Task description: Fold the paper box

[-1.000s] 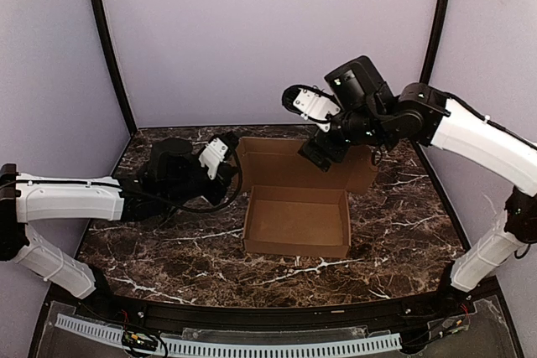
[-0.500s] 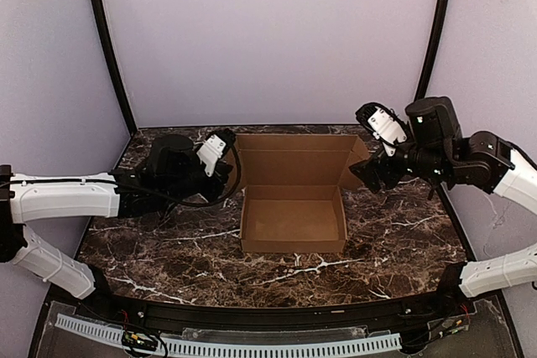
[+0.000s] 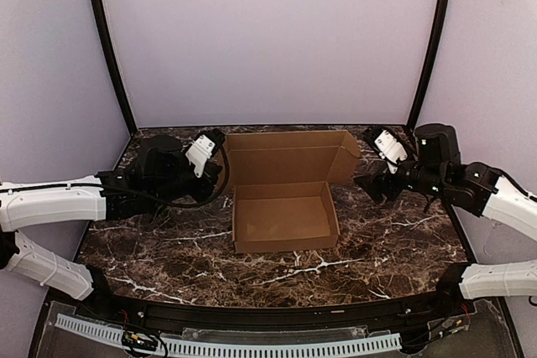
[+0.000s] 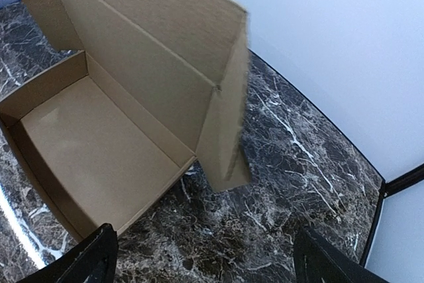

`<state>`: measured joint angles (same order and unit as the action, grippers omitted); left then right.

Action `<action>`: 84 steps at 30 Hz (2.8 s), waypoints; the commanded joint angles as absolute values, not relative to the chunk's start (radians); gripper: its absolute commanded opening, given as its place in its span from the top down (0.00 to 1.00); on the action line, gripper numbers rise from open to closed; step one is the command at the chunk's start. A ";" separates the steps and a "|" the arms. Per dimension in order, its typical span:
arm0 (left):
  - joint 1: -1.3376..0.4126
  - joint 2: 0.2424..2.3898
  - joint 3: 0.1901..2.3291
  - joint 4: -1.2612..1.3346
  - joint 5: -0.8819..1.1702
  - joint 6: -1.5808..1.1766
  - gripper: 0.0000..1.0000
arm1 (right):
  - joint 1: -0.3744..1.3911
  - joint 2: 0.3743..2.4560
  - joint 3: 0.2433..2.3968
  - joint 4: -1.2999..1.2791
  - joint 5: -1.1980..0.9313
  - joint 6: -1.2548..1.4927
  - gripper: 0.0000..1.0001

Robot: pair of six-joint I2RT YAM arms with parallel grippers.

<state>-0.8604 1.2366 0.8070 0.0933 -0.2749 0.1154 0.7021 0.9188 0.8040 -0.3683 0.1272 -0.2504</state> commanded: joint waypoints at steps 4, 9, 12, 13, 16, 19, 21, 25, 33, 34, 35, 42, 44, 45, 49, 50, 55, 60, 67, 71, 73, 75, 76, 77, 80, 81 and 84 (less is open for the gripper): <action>-0.863 1.184 0.773 0.078 -0.285 0.103 0.99 | 0.549 0.900 0.696 -0.137 -0.112 -0.332 0.14; -0.864 1.182 0.767 0.086 -0.269 0.104 0.99 | 0.476 0.965 0.704 -0.092 -0.224 -0.314 0.32; -0.864 1.180 0.764 0.083 -0.263 0.105 0.99 | 0.455 0.971 0.691 -0.042 -0.315 -0.325 0.35; -0.864 1.180 0.763 0.083 -0.262 0.106 0.99 | 0.449 0.976 0.687 -0.026 -0.325 -0.331 0.36; -0.863 1.178 0.762 0.081 -0.261 0.108 0.99 | 0.427 1.002 0.690 -0.005 -0.351 -0.354 0.41; -0.863 1.178 0.762 0.082 -0.258 0.109 0.99 | 0.408 1.018 0.690 0.033 -0.400 -0.370 0.43; -0.864 1.179 0.763 0.083 -0.254 0.109 0.99 | 0.402 1.034 0.692 0.047 -0.405 -0.373 0.47; -0.864 1.183 0.766 0.084 -0.251 0.108 0.99 | 0.387 1.082 0.713 0.052 -0.386 -0.382 0.53; -0.864 1.192 0.773 0.081 -0.252 0.111 0.99 | 0.382 1.148 0.723 0.062 -0.398 -0.383 0.68; -0.864 1.192 0.774 0.081 -0.253 0.112 0.99 | 0.382 1.149 0.723 0.067 -0.401 -0.383 0.70; -0.864 1.192 0.775 0.080 -0.253 0.113 0.99 | 0.382 1.149 0.723 0.073 -0.405 -0.381 0.71; -0.863 1.198 0.779 0.077 -0.253 0.114 0.99 | 0.381 1.158 0.734 0.107 -0.419 -0.383 0.76; -0.864 1.197 0.779 0.077 -0.254 0.115 0.99 | 0.382 1.158 0.736 0.115 -0.424 -0.383 0.78; -0.864 1.197 0.779 0.077 -0.254 0.116 0.99 | 0.382 1.159 0.738 0.115 -0.426 -0.382 0.80; -0.864 1.198 0.781 0.077 -0.255 0.117 0.99 | 0.382 1.167 0.740 0.114 -0.433 -0.381 0.89; -0.864 1.198 0.783 0.074 -0.254 0.117 0.99 | 0.382 1.168 0.739 0.114 -0.433 -0.379 0.91; -0.863 1.186 0.779 0.074 -0.258 0.118 0.99 | 0.382 1.163 0.733 0.114 -0.438 -0.362 1.00; -0.864 1.190 0.796 0.073 -0.243 0.110 0.99 | 0.382 1.153 0.749 0.099 -0.476 -0.333 1.00; -0.863 1.200 0.861 0.019 -0.227 0.075 0.99 | 0.403 1.133 0.796 0.048 -0.471 -0.304 1.00; -0.864 1.211 0.917 -0.043 -0.210 0.049 0.99 | 0.436 1.117 0.831 0.005 -0.437 -0.267 1.00; -0.864 1.221 0.945 -0.070 -0.198 0.029 0.99 | 0.463 1.107 0.844 -0.023 -0.406 -0.246 1.00; -0.864 1.231 0.969 -0.089 -0.185 0.010 0.99 | 0.491 1.101 0.866 -0.062 -0.371 -0.217 1.00; -0.864 1.239 0.981 -0.095 -0.177 0.007 0.99 | 0.503 1.098 0.874 -0.075 -0.357 -0.194 1.00; -0.863 1.243 0.987 -0.105 -0.173 -0.024 0.99 | 0.512 1.097 0.882 -0.088 -0.347 -0.172 1.00; -0.862 1.264 1.003 -0.116 -0.156 -0.062 0.99 | 0.549 1.106 0.907 -0.124 -0.314 -0.103 1.00; -0.863 1.269 1.006 -0.121 -0.153 -0.080 0.99 | 0.562 1.111 0.914 -0.131 -0.297 -0.089 1.00; -0.863 1.294 1.022 -0.133 -0.140 -0.116 0.99 | 0.600 1.113 0.920 -0.136 -0.229 -0.049 1.00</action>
